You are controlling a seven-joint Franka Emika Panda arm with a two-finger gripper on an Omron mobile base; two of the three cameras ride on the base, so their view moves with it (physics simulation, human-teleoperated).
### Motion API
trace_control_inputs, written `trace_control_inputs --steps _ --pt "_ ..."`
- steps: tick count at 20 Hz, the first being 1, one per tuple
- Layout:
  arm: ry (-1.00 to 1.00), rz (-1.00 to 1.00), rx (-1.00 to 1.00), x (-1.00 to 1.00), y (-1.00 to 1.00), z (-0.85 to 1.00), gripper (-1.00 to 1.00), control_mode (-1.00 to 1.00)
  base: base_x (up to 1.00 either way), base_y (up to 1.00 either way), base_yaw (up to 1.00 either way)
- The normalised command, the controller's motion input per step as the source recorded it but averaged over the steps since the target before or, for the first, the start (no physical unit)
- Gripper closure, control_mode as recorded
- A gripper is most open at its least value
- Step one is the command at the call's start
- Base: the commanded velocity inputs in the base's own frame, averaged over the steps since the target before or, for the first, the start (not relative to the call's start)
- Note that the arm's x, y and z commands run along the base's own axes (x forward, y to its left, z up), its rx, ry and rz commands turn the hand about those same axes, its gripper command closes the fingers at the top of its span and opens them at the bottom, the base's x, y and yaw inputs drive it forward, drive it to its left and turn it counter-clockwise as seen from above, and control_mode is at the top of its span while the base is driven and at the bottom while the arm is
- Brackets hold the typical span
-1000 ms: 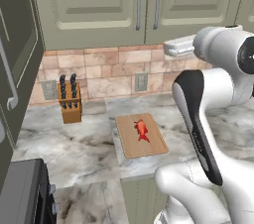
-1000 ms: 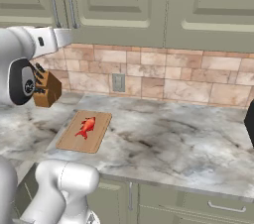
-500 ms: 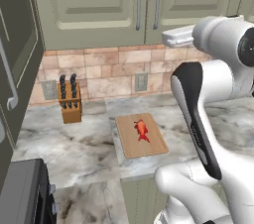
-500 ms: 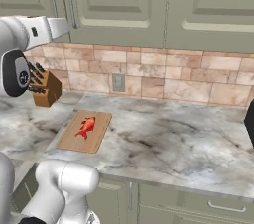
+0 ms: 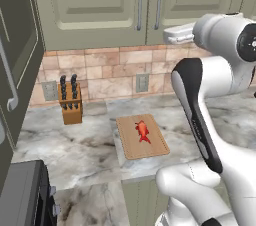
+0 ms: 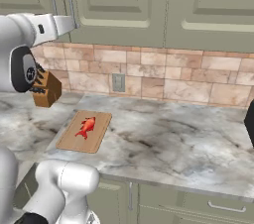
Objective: Open the cabinet, retrieve the rolling pin, and place it next to the meat on the cutting board to prepare for tenderizing.
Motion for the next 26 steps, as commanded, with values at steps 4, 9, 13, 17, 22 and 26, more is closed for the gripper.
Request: trace_control_inputs --steps 4,9,13,17,22,26 --pt "0.0 0.0 0.0 0.6 0.0 0.0 -1.0 -1.0 0.0 0.0 0.0" --pt "0.0 0.0 0.0 0.67 0.02 0.0 -1.0 -1.0 0.0 0.0 0.0" --pt "0.0 0.02 0.01 0.04 0.02 0.0 -1.0 -1.0 0.0 0.0 0.0" --pt "0.0 0.01 0.05 0.12 0.01 0.04 -1.0 -1.0 0.0 0.0 0.0" --pt "0.0 -0.01 0.02 0.52 0.0 0.15 -1.0 -1.0 0.0 0.0 0.0" --pt "0.01 -0.05 0.0 0.7 0.11 0.12 -1.0 -1.0 0.0 0.0 0.0"
